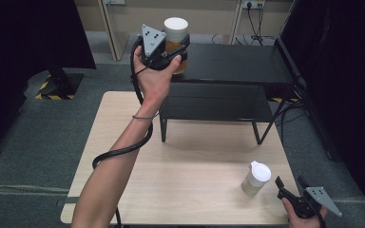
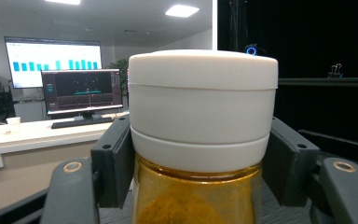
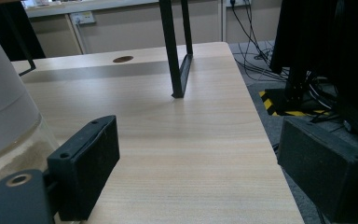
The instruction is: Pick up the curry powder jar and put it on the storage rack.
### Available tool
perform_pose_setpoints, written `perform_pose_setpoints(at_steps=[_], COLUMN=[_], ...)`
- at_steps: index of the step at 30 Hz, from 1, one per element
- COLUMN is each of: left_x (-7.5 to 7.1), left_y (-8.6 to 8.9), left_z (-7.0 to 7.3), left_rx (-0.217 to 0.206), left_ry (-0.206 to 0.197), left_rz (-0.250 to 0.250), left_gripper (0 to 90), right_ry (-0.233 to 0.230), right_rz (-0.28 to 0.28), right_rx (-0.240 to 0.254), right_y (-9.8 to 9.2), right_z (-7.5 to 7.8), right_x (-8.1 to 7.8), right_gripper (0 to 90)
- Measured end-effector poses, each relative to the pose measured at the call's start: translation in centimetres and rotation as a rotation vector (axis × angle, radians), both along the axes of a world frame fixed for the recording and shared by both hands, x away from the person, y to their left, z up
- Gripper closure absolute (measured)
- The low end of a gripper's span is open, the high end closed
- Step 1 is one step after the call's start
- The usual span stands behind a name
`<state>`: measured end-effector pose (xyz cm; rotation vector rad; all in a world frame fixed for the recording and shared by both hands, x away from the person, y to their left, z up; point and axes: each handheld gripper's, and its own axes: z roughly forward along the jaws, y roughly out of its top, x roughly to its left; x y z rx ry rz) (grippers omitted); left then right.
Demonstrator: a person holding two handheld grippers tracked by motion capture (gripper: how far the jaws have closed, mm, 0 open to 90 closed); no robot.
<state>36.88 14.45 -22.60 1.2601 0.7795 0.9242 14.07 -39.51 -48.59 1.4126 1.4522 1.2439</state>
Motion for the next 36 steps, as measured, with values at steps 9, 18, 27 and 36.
perform_pose_setpoints(at_steps=[9, 18, 27, 36], left_x=[0.5, 0.7, 0.6, -1.1], left_y=[0.1, 0.2, 0.5, 0.3], left_z=[-0.4, -0.5, -0.3, -0.5], left_rx=[-0.007, -0.017, -0.035, -0.039], left_ry=[0.018, 0.024, 0.048, 0.033], left_rz=[0.001, -0.001, -0.006, 0.045], left_gripper=[34.8, 34.6, 19.0, 13.8], right_ry=[0.001, 0.000, 0.002, 0.003], right_rz=[0.001, 0.002, 0.003, 0.002], right_rx=[0.001, -0.004, -0.009, -0.012], right_y=[0.0, 0.0, 0.1, 0.1], right_z=[0.0, 0.0, 0.1, 0.1], right_x=[0.0, 0.0, 0.0, 0.1], right_gripper=[13.1, 13.1, 13.1, 13.1])
